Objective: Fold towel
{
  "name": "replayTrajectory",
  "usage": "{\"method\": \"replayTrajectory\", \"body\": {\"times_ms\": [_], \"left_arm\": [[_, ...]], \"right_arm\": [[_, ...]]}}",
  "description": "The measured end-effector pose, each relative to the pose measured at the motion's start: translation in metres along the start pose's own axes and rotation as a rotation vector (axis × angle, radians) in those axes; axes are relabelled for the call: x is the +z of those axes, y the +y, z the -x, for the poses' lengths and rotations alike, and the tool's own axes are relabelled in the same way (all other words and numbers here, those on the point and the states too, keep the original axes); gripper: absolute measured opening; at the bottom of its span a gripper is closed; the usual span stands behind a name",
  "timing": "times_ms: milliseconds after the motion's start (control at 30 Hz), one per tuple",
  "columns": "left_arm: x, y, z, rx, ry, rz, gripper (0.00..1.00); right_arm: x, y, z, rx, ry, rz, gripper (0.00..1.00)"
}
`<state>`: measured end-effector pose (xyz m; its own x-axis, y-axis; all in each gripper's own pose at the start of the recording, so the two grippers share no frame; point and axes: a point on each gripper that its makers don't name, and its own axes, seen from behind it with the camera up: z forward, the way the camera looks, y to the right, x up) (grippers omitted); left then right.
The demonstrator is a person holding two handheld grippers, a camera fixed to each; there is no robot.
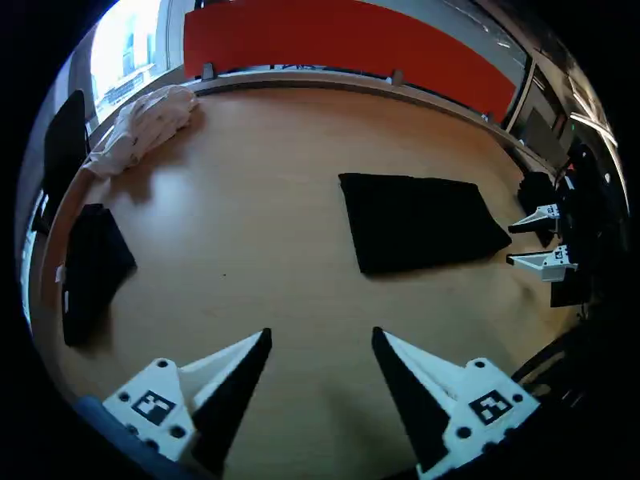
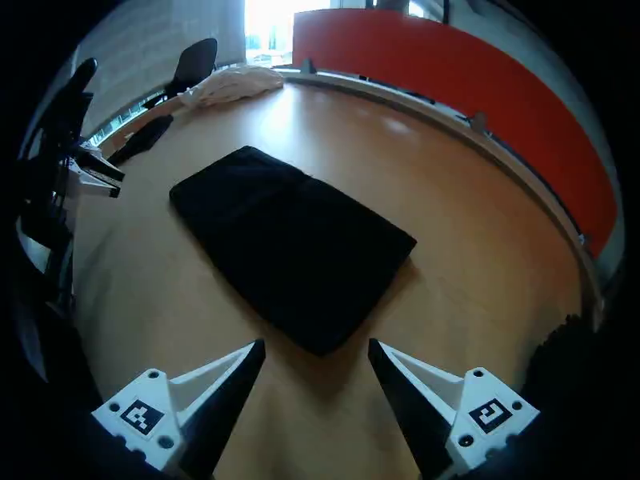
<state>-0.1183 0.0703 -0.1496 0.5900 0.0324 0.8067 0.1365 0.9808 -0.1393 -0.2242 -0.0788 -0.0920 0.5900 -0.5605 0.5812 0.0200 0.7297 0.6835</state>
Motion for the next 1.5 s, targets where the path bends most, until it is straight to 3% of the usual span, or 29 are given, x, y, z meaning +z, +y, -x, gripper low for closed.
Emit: {"method": "replayTrajectory", "body": {"times_ms": [400, 833, 967, 1167, 1500], "left_arm": [[-0.011, -0.015, 0.008, -0.016, 0.009, -0.033, 1.0], [-0.019, -0.022, 0.01, -0.008, 0.023, -0.054, 1.0], [-0.019, -0.023, 0.01, -0.007, 0.025, -0.054, 1.0], [-0.019, -0.023, 0.009, -0.006, 0.025, -0.056, 1.0], [-0.019, -0.024, 0.005, -0.001, 0.029, -0.057, 1.0]], "right_arm": [[0.005, 0.002, 0.0, -0.029, -0.01, -0.016, 0.83], [0.005, 0.0, 0.001, -0.033, -0.038, -0.036, 0.33], [0.003, 0.001, 0.0, -0.034, -0.038, -0.04, 0.28], [0.003, 0.003, -0.002, -0.036, -0.036, -0.034, 0.07], [0.001, 0.002, -0.013, -0.019, -0.011, -0.031, 0.05]]}}
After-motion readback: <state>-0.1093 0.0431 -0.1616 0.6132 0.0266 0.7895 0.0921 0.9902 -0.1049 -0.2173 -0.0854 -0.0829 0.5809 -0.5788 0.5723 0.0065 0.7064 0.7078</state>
